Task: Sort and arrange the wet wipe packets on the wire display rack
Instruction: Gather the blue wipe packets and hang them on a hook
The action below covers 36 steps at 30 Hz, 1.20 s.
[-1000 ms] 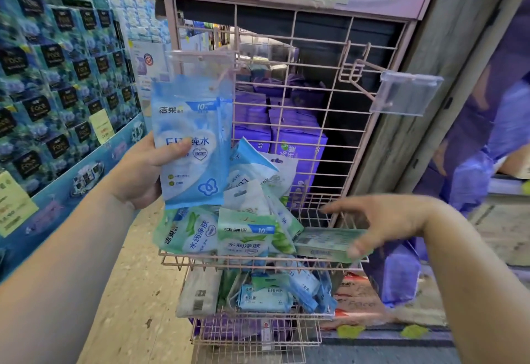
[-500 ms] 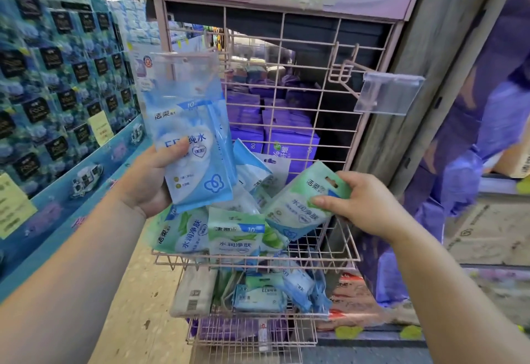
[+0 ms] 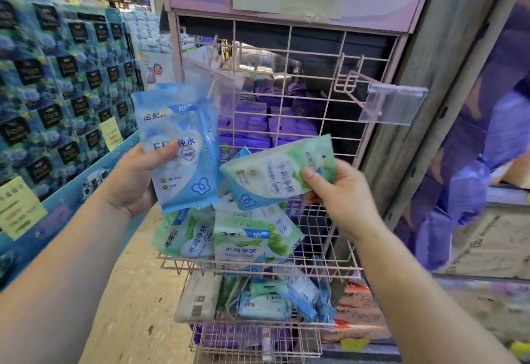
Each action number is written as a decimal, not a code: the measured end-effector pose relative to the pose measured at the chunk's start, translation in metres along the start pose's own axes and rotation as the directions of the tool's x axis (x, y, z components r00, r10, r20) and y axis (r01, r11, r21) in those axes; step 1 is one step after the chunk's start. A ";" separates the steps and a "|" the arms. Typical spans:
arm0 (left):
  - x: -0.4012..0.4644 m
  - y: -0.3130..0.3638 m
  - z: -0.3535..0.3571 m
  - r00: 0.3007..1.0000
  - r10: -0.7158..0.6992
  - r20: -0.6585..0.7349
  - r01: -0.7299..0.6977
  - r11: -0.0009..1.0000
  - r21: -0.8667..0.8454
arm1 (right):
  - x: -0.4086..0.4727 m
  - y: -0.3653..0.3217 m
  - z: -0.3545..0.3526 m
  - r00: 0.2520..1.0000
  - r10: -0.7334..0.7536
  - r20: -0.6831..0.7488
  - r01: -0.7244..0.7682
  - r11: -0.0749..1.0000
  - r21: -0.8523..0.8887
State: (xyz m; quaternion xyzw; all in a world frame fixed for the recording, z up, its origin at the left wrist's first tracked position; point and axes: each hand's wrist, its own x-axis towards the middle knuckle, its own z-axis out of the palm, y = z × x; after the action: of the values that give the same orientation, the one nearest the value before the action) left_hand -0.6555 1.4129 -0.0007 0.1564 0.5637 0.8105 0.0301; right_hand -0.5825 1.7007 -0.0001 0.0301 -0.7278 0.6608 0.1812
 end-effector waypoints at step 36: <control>-0.031 -0.008 0.061 0.950 0.183 0.254 -0.199 0.979 0.038 | -0.007 -0.027 0.033 0.886 -0.213 0.412 0.371 0.859 -0.352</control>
State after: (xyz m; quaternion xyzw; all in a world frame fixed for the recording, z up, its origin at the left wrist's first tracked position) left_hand -0.6096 1.4639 0.0040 0.3115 0.5632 0.7652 0.0172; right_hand -0.5754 1.6635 0.0211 0.2223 -0.8599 0.4353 0.1471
